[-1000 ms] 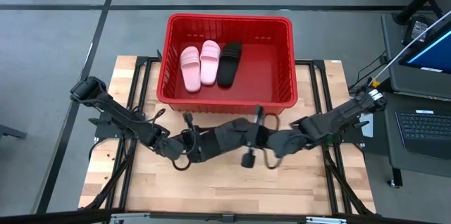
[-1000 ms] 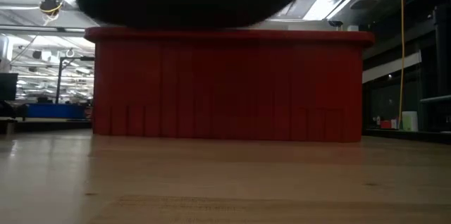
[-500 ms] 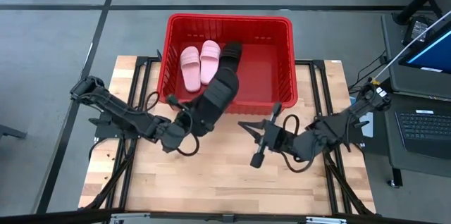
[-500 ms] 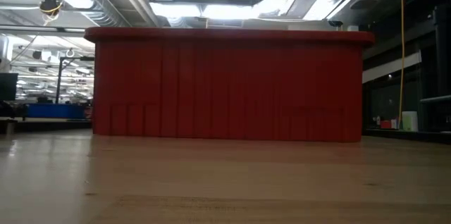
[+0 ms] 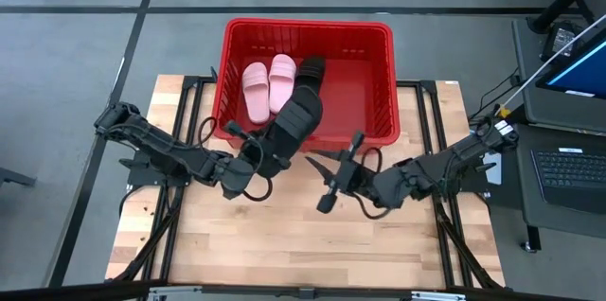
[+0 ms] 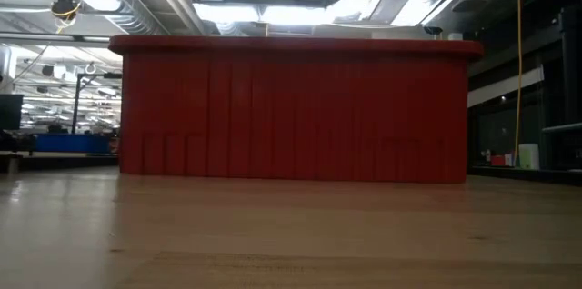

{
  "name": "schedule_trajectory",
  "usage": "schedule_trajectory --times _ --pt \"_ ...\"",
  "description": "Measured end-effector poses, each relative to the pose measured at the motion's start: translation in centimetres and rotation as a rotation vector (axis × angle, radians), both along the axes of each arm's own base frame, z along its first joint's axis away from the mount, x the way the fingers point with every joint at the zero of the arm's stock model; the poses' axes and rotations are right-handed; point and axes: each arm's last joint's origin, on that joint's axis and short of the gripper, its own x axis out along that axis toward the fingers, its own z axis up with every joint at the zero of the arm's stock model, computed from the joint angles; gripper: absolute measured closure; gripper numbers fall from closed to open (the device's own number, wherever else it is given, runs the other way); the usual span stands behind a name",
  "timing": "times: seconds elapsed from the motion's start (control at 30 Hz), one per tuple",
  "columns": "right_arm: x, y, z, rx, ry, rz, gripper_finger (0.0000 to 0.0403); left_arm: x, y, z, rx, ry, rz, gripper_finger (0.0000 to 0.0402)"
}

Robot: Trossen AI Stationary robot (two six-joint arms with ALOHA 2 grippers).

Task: Pick and place slides into bin
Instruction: Put the black slide into the red bin

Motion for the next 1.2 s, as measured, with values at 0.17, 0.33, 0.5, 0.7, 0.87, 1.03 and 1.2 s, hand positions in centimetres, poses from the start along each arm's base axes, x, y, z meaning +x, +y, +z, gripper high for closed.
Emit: schedule_trajectory --times 0.17,0.33,0.5,0.7,0.87,1.03,1.2 --pt "1.4 -1.1 -0.7 -0.021 0.009 -0.043 0.0267 0.0 0.0 0.0 0.005 0.013 -0.007 0.0398" --pt "2.2 -2.2 -0.9 0.016 -0.004 -0.014 0.0218 0.0 0.0 0.0 0.005 0.013 -0.009 0.0398" --pt "2.6 -3.0 -1.4 0.055 0.017 -0.004 0.0206 0.1 0.0 0.0 0.004 0.014 -0.019 0.0398" --pt "3.0 -3.0 0.2 0.068 0.096 -0.013 0.0206 0.1 0.0 0.0 0.016 0.040 -0.026 0.0398" --pt "4.3 -2.9 1.3 0.072 0.201 -0.034 0.0205 0.1 0.1 0.1 0.019 0.045 -0.021 0.0398" --pt "5.3 -2.8 0.7 0.099 0.297 -0.071 0.0207 0.1 0.1 0.1 0.018 0.042 -0.023 0.0398" --pt "7.1 -2.9 -1.6 0.042 0.384 -0.087 0.0223 0.2 0.1 0.2 0.012 0.029 -0.028 0.0398"
